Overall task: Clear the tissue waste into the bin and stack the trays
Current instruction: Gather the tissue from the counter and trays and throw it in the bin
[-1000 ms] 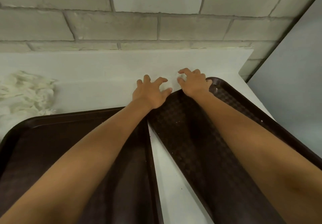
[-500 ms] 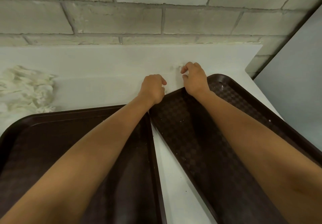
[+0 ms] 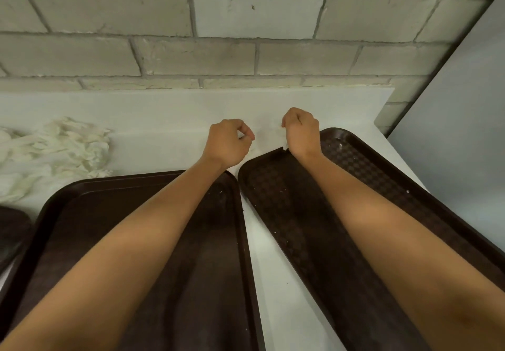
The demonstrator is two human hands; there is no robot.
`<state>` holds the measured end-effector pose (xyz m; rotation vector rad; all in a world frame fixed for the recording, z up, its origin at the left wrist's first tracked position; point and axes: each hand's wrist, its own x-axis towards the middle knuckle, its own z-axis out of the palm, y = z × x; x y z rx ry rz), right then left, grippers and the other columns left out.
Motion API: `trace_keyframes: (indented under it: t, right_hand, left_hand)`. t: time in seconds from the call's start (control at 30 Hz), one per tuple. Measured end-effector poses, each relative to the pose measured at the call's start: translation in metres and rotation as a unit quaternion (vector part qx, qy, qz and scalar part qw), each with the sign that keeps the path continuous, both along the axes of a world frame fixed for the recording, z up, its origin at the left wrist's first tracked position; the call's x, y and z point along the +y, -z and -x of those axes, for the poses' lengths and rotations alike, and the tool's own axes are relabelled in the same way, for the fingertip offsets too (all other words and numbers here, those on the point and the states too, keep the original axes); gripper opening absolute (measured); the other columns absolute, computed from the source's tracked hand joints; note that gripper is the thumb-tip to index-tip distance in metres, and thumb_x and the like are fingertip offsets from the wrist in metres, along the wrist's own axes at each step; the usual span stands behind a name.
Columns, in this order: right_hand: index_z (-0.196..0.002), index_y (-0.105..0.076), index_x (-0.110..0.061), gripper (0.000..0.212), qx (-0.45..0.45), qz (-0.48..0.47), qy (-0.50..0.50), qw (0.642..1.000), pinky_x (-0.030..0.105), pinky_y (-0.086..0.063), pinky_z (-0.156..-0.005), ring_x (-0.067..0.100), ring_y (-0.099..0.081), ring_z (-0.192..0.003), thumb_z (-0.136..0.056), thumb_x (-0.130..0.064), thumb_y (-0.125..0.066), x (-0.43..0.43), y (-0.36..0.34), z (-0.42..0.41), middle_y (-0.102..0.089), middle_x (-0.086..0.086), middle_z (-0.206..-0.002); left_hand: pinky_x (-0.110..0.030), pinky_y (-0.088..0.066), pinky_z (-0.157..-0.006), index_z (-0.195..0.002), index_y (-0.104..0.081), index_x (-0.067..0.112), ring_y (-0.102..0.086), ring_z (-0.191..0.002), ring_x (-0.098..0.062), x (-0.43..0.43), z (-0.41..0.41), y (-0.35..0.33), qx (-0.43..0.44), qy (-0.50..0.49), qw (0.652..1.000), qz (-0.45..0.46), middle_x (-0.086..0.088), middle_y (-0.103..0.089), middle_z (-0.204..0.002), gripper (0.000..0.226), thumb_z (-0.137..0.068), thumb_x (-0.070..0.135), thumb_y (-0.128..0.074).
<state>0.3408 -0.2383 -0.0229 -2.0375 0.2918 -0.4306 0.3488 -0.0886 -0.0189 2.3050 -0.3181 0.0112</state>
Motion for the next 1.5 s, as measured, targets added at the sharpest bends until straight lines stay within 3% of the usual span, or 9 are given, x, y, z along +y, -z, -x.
trace_keyframes:
  t: [0.13, 0.27, 0.37, 0.5, 0.73, 0.93, 1.07, 1.17, 1.5]
  right_hand:
    - [-0.053, -0.036, -0.016, 0.036, 0.03, 0.091, -0.019, 0.995, 0.027, -0.036, -0.056, 0.012, -0.04, -0.053, -0.079, -0.019, -0.061, 0.013, -0.006, 0.024, -0.039, -0.002, -0.054]
    - [-0.057, -0.035, -0.018, 0.032, 0.043, 0.114, -0.072, 0.99, 0.026, -0.037, -0.057, 0.018, -0.046, -0.059, -0.079, -0.003, -0.054, 0.023, -0.004, 0.05, -0.04, -0.004, -0.058]
    - [-0.081, -0.051, -0.015, 0.012, 0.019, 0.09, -0.097, 0.991, 0.014, -0.038, -0.057, 0.013, -0.049, -0.066, -0.084, -0.004, -0.054, 0.031, -0.004, 0.072, -0.047, -0.004, -0.073]
    - [-0.108, -0.061, -0.01, 0.022, 0.032, 0.051, -0.102, 0.993, -0.002, -0.038, -0.052, 0.004, -0.051, -0.068, -0.089, -0.004, -0.051, 0.041, -0.009, 0.1, -0.054, 0.006, -0.097]
    - [-0.092, -0.073, -0.006, 0.022, 0.022, 0.008, -0.05, 0.998, 0.0, -0.04, -0.049, 0.005, -0.058, -0.06, -0.089, -0.013, -0.052, 0.057, -0.018, 0.154, -0.064, -0.006, -0.075]
    - [-0.092, -0.075, -0.01, 0.018, 0.005, 0.061, -0.033, 0.998, -0.002, -0.038, -0.067, 0.002, -0.059, -0.083, -0.087, -0.016, -0.059, 0.077, -0.018, 0.213, -0.072, -0.002, -0.094]
    - [-0.084, -0.07, -0.011, 0.017, 0.02, 0.061, -0.018, 0.998, 0.01, -0.041, -0.066, 0.005, -0.058, -0.074, -0.084, -0.027, -0.066, 0.09, -0.013, 0.254, -0.067, -0.002, -0.081]
    - [-0.073, -0.06, -0.012, 0.02, 0.032, 0.083, -0.001, 0.996, 0.012, -0.04, -0.06, 0.008, -0.052, -0.062, -0.081, -0.027, -0.07, 0.095, -0.01, 0.283, -0.055, -0.005, -0.066]
    - [-0.066, -0.052, -0.008, 0.017, 0.045, 0.074, -0.012, 0.996, 0.015, -0.04, -0.056, 0.008, -0.047, -0.055, -0.078, -0.008, -0.064, 0.077, -0.019, 0.364, -0.048, -0.002, -0.061]
  left_hand:
    - [-0.009, -0.037, -0.053, -0.084, -0.06, 0.013, -0.049, -0.056, -0.005, 0.007, 0.028, -0.006, -0.013, 0.009, 1.0, 0.004, 0.003, -0.058, -0.084, 0.019, -0.092, 0.005, -0.045]
    - [-0.005, -0.038, -0.051, -0.082, -0.059, 0.013, -0.05, -0.059, -0.004, 0.015, 0.056, -0.008, -0.008, 0.006, 0.999, 0.032, 0.002, -0.058, -0.082, 0.022, -0.09, 0.002, -0.042]
    - [-0.004, -0.039, -0.048, -0.081, -0.062, 0.012, -0.051, -0.059, -0.004, 0.022, 0.077, -0.011, 0.002, -0.011, 0.997, 0.08, 0.005, -0.057, -0.074, 0.023, -0.089, 0.002, -0.043]
    - [-0.006, -0.035, -0.046, -0.074, -0.061, 0.017, -0.049, -0.056, -0.005, 0.03, 0.103, -0.015, 0.005, -0.038, 0.993, 0.112, 0.009, -0.054, -0.067, 0.028, -0.087, 0.0, -0.042]
    - [-0.014, -0.033, -0.05, -0.063, -0.059, 0.004, -0.045, -0.052, -0.007, 0.044, 0.159, -0.02, -0.02, -0.068, 0.981, 0.182, 0.005, -0.054, -0.059, 0.028, -0.081, -0.004, -0.039]
    - [-0.022, -0.023, -0.047, -0.047, -0.03, 0.009, -0.026, -0.047, -0.009, 0.067, 0.215, -0.018, -0.018, -0.08, 0.974, 0.209, 0.0, -0.029, -0.047, 0.039, -0.085, 0.005, -0.042]
    - [-0.014, -0.039, -0.054, -0.047, -0.034, 0.011, -0.052, -0.053, -0.011, 0.079, 0.253, -0.017, -0.034, -0.075, 0.98, 0.18, -0.006, -0.043, -0.047, 0.047, -0.083, 0.025, -0.061]
    - [-0.004, -0.039, -0.053, -0.05, -0.029, 0.014, -0.05, -0.049, -0.011, 0.084, 0.281, -0.013, -0.031, -0.062, 0.982, 0.178, -0.001, -0.035, -0.048, 0.049, -0.082, 0.019, -0.066]
    - [-0.038, -0.047, -0.061, -0.053, -0.026, 0.014, -0.058, -0.068, -0.042, 0.074, 0.365, -0.022, -0.035, -0.022, 0.98, 0.193, -0.004, -0.039, -0.063, 0.039, -0.076, 0.0, -0.054]
